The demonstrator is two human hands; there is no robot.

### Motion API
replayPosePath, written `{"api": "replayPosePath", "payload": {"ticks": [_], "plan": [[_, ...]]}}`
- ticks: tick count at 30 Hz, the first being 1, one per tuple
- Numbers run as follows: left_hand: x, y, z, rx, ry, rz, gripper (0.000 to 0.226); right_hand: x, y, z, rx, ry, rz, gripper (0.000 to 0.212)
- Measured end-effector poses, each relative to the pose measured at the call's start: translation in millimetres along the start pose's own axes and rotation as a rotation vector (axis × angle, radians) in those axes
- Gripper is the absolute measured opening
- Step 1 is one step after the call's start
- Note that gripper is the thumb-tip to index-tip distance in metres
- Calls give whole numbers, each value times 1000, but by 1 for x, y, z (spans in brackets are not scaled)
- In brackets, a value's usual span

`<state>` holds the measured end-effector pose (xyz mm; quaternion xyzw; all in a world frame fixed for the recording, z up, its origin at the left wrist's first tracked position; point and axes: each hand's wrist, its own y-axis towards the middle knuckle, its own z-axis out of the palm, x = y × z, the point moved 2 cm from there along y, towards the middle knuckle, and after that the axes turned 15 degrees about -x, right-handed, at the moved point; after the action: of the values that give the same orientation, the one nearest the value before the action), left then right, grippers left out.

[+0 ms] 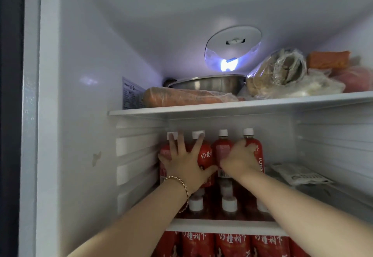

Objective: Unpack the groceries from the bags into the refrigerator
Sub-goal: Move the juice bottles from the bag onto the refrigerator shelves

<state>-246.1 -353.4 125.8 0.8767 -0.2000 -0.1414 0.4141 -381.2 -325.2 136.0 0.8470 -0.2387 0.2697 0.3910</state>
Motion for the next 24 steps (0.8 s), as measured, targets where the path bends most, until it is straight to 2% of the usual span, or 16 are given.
{"api": "replayPosePath", "payload": {"ticks": [1, 3, 7, 9, 11, 14, 17, 19, 21, 23, 24], "plan": [[1, 1, 4, 27, 26, 14, 90, -7, 9, -4, -70, -26, 38, 85], [1, 1, 9, 61, 46, 13, 92, -26, 30, 0, -83, -118, 98, 89], [0, 3, 11, 94, 51, 1, 92, -52, 49, 19, 44, -179, 134, 64], [0, 3, 12, 96, 46, -1, 92, -53, 49, 21, 10, -168, 125, 60], [0, 3, 11, 96, 49, 2, 92, -54, 48, 23, -30, -129, 159, 69], [-1, 1, 11, 102, 52, 5, 92, -53, 42, 26, 57, -20, 236, 102], [-1, 1, 9, 117, 43, 12, 91, -51, 38, 25, 38, -97, 210, 122], [-1, 1, 9, 121, 36, 14, 91, -48, 34, 26, -22, -196, 176, 126], [0, 1, 9, 121, 24, 23, 91, -46, 29, 27, -26, -189, 190, 126], [1, 1, 9, 122, 16, 23, 91, -46, 27, 24, -4, -160, 189, 118], [1, 0, 8, 130, 16, 24, 90, -46, 25, 20, 29, -163, 177, 107]]}}
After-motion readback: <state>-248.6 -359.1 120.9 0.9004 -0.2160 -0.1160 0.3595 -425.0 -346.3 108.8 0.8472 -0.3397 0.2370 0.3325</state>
